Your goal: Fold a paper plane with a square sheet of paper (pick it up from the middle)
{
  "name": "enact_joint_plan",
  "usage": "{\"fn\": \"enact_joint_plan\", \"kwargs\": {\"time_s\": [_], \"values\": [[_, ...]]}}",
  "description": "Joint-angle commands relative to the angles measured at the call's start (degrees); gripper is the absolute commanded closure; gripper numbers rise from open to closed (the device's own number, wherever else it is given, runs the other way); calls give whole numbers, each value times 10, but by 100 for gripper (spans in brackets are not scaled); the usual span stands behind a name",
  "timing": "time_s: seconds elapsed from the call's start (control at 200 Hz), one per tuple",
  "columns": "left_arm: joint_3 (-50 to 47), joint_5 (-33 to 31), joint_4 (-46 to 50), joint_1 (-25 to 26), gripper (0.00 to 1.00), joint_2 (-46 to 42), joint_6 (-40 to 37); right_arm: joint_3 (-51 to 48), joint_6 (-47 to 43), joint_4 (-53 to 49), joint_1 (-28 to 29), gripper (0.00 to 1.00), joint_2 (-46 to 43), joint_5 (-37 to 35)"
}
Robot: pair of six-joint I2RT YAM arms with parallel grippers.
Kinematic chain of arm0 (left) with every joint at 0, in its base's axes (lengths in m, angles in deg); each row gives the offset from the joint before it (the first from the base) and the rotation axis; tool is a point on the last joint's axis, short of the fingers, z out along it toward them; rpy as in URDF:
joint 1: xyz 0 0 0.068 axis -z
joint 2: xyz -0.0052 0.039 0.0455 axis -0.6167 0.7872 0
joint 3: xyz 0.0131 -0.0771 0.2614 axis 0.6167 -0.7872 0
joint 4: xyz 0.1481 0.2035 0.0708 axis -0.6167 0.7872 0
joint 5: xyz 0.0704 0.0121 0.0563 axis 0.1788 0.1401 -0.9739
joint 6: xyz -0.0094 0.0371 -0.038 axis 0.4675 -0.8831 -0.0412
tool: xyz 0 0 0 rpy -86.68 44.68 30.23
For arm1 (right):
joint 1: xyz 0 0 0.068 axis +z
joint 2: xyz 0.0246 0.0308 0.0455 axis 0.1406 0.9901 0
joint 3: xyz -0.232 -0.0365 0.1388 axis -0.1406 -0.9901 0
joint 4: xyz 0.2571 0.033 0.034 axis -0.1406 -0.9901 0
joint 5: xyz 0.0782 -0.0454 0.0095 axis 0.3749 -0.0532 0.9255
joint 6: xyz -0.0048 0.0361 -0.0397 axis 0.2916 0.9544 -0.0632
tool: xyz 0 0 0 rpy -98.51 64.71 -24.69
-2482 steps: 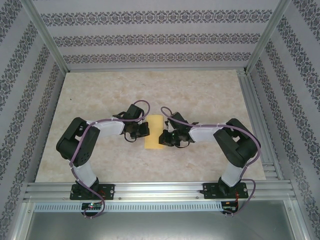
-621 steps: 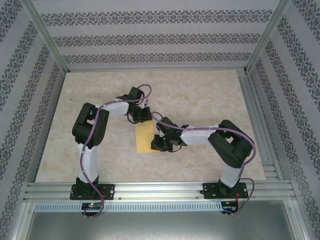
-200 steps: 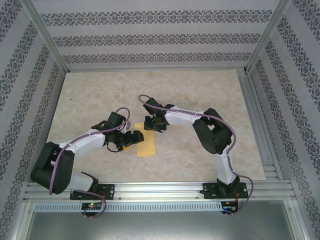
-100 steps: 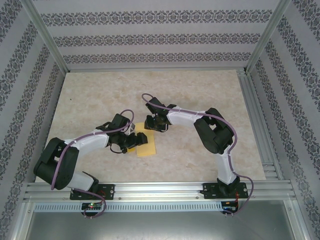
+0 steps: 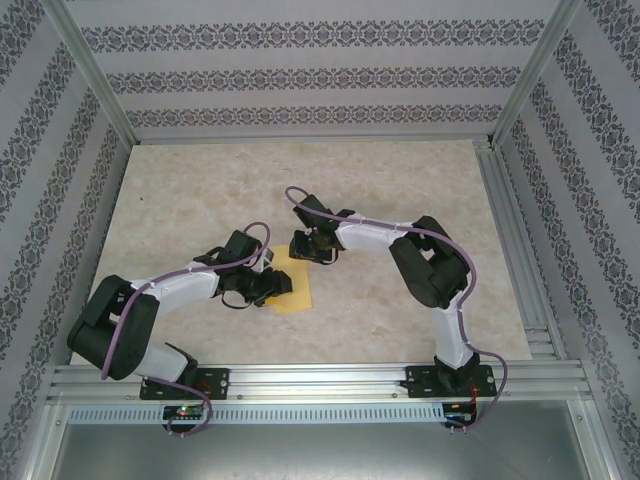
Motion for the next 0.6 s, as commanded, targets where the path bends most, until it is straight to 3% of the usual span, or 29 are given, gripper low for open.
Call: {"fn": "enact_joint_plan", "kwargs": {"time_s": [0.0,0.23,0.594], "values": [[-7,-17,-12,6,62,1,2,-16,-4,3,-6,68,-25,15],[-5,-35,-6,6,80,17,-2,-45,-25,-4,3,68,-98,31],[6,-27,-10,6,82,16,-1,-99,-18,-10,33,77,-86,31]]}}
